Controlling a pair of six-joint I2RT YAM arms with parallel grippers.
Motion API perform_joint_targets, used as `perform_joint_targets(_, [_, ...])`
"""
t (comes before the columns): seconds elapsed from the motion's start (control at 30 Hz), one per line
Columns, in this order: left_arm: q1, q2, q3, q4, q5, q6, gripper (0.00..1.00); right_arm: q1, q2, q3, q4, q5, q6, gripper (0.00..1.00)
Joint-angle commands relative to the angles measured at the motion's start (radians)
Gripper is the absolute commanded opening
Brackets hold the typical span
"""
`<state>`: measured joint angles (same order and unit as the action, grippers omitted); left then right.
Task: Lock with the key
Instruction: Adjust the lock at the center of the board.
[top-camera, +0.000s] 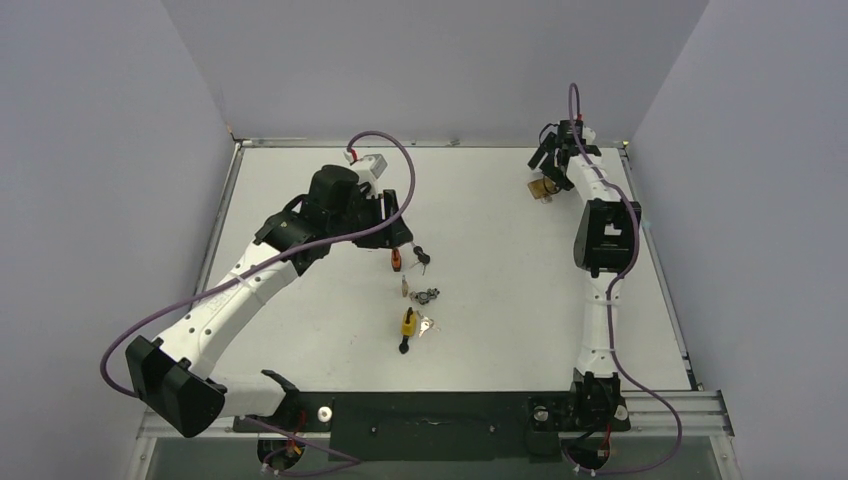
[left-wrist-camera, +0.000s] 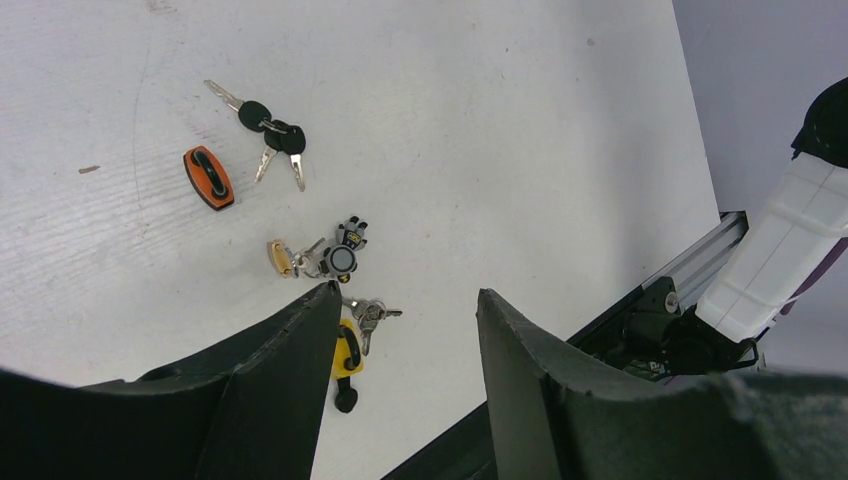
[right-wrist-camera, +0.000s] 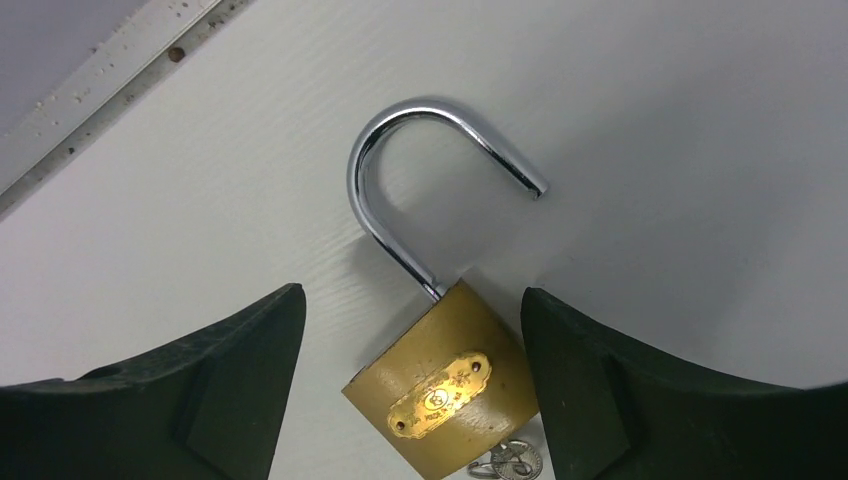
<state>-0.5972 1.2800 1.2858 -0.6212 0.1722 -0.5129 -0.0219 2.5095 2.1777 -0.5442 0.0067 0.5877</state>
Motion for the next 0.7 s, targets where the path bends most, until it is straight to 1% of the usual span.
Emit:
perform_joint_targets(0.0, [0.017, 0.027, 0.072, 0.019, 0.045, 0.014, 0.5, -0.015, 0.007, 0.06, -0.079, -0.055, 0.008, 0.73])
perform_joint_targets(0.13, [0.023, 0.049, 0.088, 0.033, 0.067, 0.005, 0.5, -0.012, 0.018, 0.051, -0.148, -0.039, 0.014, 0.63])
perform_joint_targets(0.23, [0.025, 0.063, 0.093, 0.034, 0.071, 0.005, 0.5, -0.003, 0.017, 0.049, -0.203, 0.0, -0.007, 0.61])
perform_joint_targets(0.37, [0.027, 0.077, 0.099, 0.042, 0.09, 0.003, 0.5, 0.015, 0.027, 0.087, -0.284, 0.068, -0.041, 0.6])
perform_joint_targets(0.43, [0.027, 0.081, 0.105, 0.045, 0.1, -0.002, 0.5, 0.016, 0.039, 0.106, -0.314, 0.088, -0.061, 0.56])
perform_joint_targets(0.5, [0.028, 0.086, 0.113, 0.046, 0.104, -0.002, 0.5, 0.044, 0.04, 0.109, -0.335, 0.102, -0.08, 0.53])
perform_joint_targets(0.53, [0.028, 0.087, 0.116, 0.047, 0.105, -0.002, 0.5, 0.048, 0.038, 0.106, -0.343, 0.105, -0.086, 0.49])
perform_joint_targets(0.67, [0.028, 0.084, 0.116, 0.048, 0.108, -0.003, 0.5, 0.065, 0.027, 0.095, -0.351, 0.115, -0.105, 0.47])
